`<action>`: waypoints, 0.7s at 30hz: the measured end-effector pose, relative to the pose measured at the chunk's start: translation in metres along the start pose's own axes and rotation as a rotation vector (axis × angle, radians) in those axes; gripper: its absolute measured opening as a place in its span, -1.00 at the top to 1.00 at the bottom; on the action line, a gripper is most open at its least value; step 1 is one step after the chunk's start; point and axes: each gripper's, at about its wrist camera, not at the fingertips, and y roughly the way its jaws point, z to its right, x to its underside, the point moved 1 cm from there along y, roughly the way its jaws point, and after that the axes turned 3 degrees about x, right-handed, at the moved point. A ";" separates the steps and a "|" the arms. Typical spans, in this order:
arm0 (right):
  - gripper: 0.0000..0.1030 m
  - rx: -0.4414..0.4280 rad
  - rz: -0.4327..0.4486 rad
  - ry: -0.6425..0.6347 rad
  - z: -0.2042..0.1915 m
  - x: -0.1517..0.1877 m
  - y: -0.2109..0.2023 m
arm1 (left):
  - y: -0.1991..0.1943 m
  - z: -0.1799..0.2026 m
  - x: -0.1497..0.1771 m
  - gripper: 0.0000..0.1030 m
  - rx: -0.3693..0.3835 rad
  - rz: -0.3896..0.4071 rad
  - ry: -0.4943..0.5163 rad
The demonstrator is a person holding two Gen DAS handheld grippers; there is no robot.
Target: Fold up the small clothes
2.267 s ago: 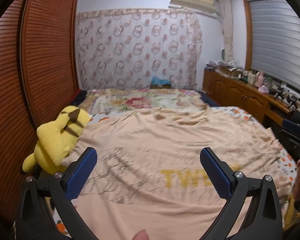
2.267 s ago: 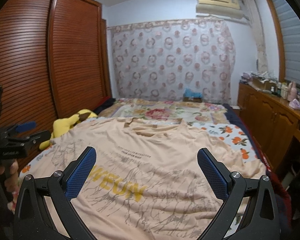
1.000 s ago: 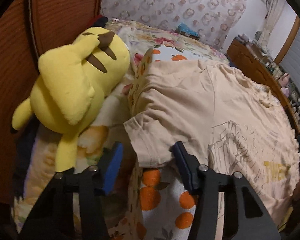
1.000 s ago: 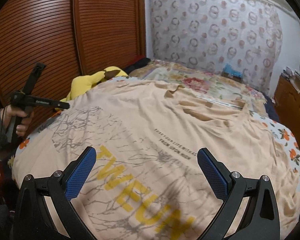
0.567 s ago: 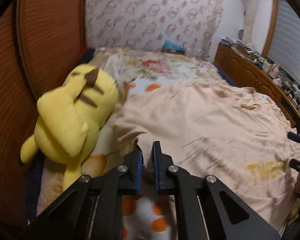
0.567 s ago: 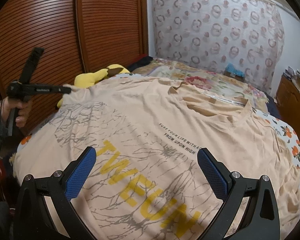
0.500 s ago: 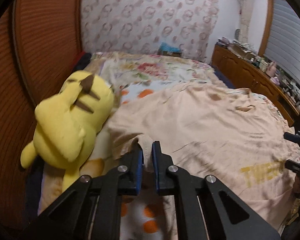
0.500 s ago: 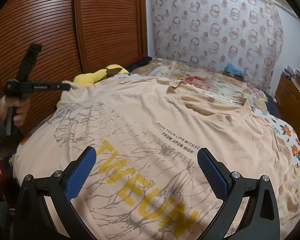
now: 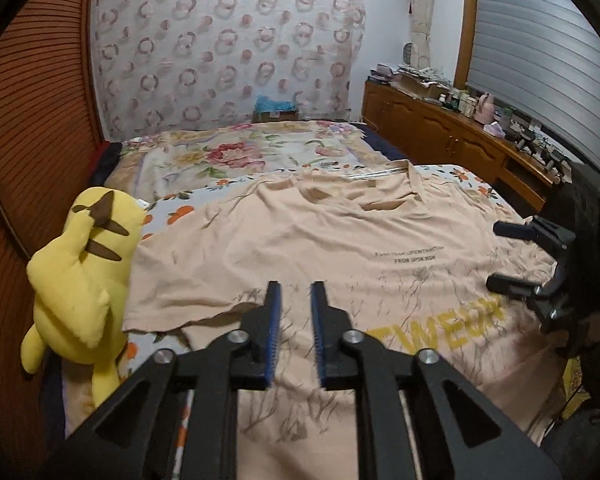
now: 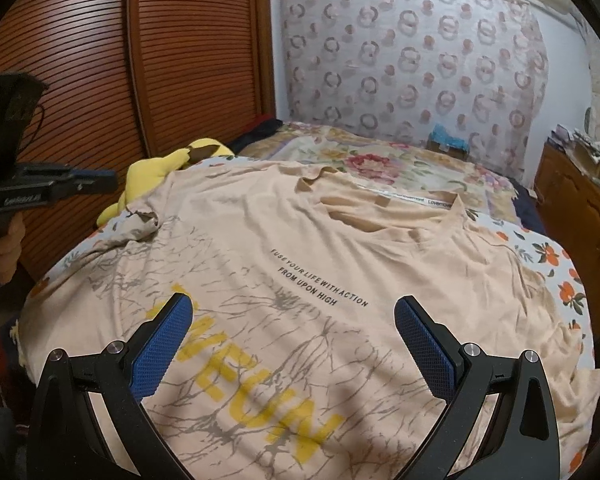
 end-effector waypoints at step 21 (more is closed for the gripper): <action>-0.59 -0.271 0.027 -0.310 -0.129 -0.101 0.095 | -0.049 -0.085 0.084 -0.21 -0.226 0.087 -0.216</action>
